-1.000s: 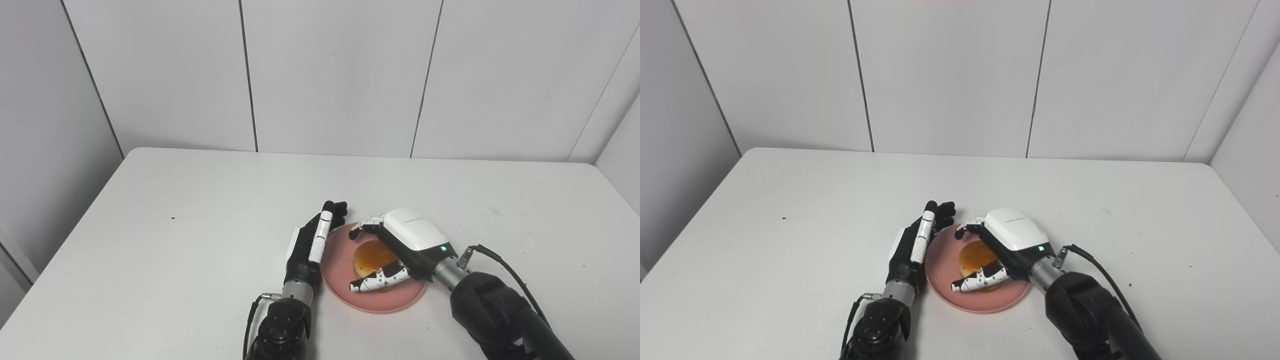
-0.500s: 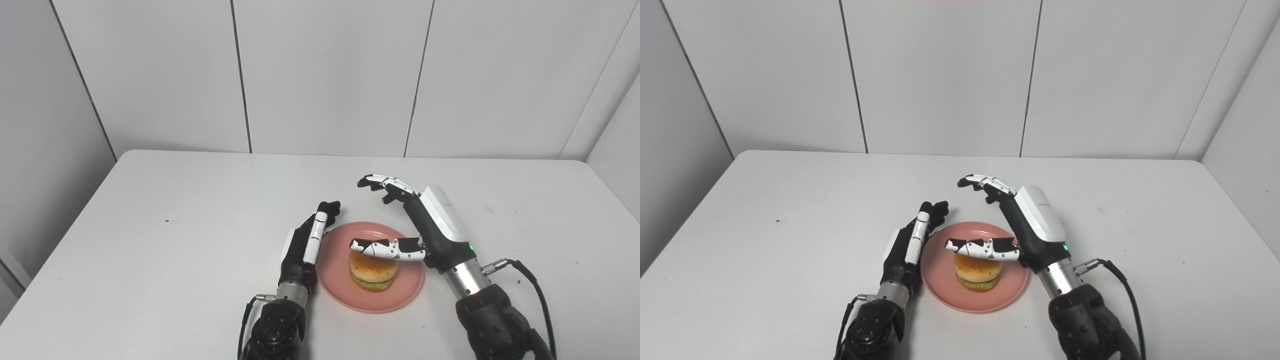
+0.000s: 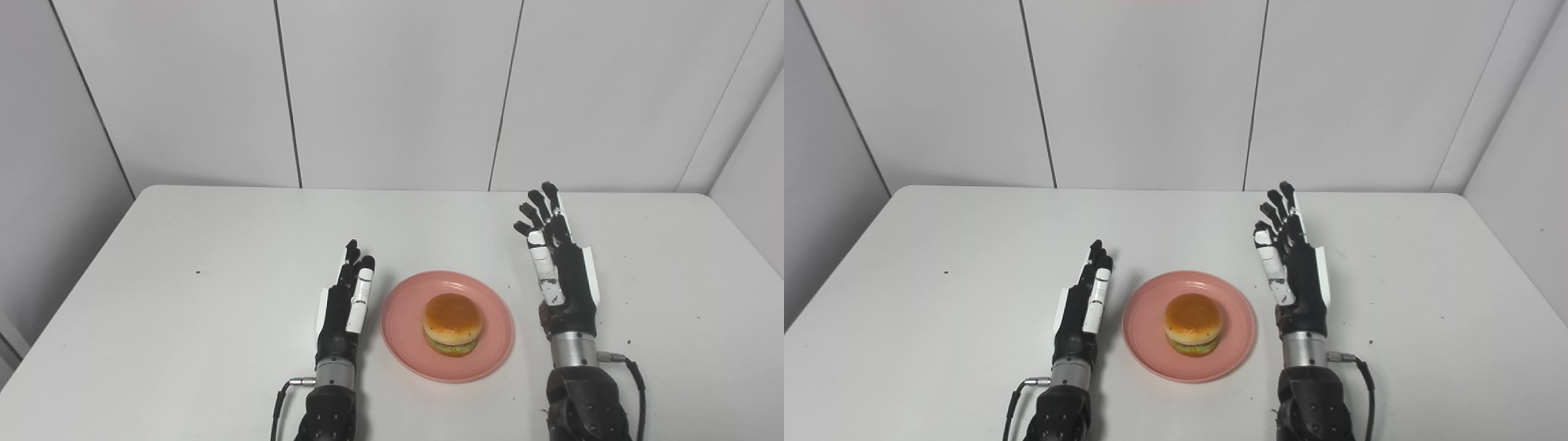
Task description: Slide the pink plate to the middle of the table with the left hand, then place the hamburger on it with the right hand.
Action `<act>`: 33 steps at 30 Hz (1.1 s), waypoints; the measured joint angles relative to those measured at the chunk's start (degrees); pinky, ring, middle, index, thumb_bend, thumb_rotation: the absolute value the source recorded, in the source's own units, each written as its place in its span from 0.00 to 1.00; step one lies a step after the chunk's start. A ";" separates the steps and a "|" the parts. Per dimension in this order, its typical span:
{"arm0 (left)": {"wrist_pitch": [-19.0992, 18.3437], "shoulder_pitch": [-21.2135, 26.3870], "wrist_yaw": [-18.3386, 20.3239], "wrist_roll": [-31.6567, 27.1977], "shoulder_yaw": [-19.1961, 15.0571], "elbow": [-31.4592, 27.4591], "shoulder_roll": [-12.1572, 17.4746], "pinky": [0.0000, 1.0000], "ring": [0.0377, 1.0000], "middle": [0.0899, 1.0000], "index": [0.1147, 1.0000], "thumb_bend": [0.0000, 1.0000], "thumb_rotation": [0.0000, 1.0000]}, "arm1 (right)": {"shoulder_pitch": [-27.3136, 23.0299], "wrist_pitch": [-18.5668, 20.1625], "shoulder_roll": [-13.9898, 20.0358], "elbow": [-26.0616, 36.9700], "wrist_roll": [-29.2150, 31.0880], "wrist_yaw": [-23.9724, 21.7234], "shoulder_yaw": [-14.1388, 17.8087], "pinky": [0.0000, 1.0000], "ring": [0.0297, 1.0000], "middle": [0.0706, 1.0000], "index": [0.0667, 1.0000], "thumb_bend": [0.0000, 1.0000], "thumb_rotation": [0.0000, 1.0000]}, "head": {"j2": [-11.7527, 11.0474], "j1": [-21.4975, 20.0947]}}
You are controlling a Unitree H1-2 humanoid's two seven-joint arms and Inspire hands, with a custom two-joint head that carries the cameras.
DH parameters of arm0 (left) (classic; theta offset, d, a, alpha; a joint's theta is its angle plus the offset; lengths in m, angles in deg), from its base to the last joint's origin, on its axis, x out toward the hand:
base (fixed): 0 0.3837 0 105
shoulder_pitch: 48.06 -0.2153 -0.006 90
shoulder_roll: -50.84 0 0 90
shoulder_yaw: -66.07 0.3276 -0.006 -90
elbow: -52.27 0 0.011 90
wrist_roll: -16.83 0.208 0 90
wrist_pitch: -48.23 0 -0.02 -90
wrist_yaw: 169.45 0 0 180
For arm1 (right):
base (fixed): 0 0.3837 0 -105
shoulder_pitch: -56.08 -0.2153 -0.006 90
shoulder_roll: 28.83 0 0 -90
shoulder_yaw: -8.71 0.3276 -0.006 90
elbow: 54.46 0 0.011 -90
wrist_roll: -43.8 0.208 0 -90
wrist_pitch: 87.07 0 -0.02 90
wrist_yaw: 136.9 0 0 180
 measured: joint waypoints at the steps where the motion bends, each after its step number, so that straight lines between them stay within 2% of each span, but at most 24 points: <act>1: 0.08 0.00 -0.26 0.09 -0.01 0.03 0.00 1.00 1.00 1.00 1.00 0.57 0.99 | 0.00 0.79 0.04 -0.18 0.94 -0.02 0.43 0.90 0.94 0.97 0.98 0.78 0.89 | 0.00 0.00; 5: 0.10 0.01 -0.53 0.47 0.12 0.05 0.00 1.00 1.00 1.00 1.00 0.59 0.99 | 0.08 1.79 0.31 -0.60 2.73 -0.06 0.92 0.91 0.95 0.98 0.99 0.81 0.90 | 0.09 0.00; 11: -0.78 -0.05 -0.30 0.37 0.07 -0.28 0.00 1.00 1.00 1.00 1.00 0.61 1.00 | 0.39 2.56 2.16 -2.19 2.15 -2.29 -0.30 0.95 0.97 0.99 0.98 0.86 0.93 | 0.26 0.18; 16: -1.31 -0.12 0.02 -0.81 -0.43 -0.58 0.03 1.00 1.00 1.00 1.00 0.60 0.99 | 1.43 5.27 5.73 -2.00 -0.14 -5.02 -2.88 0.98 1.00 1.00 0.96 0.87 0.97 | 0.53 0.26; 19: -1.31 -0.13 0.13 -0.86 -0.59 -0.62 0.04 1.00 1.00 1.00 1.00 0.61 0.99 | 2.12 7.21 6.59 -1.87 -0.89 -5.58 -3.27 0.98 0.99 0.99 0.95 0.88 0.97 | 0.61 0.35; 25: -1.31 -0.12 0.18 -1.37 -1.12 -0.62 0.05 1.00 1.00 1.00 1.00 0.63 0.99 | 2.90 9.64 6.70 -1.81 -2.10 -5.55 -3.26 0.94 0.95 0.96 0.92 0.83 0.97 | 0.62 0.35; 33: -1.80 -0.13 0.39 -1.94 -1.18 -0.93 0.06 1.00 1.00 1.00 1.00 0.64 0.99 | 2.91 10.59 6.47 -2.26 -2.16 -5.41 -2.57 0.96 0.96 0.97 0.93 0.80 0.96 | 0.79 0.53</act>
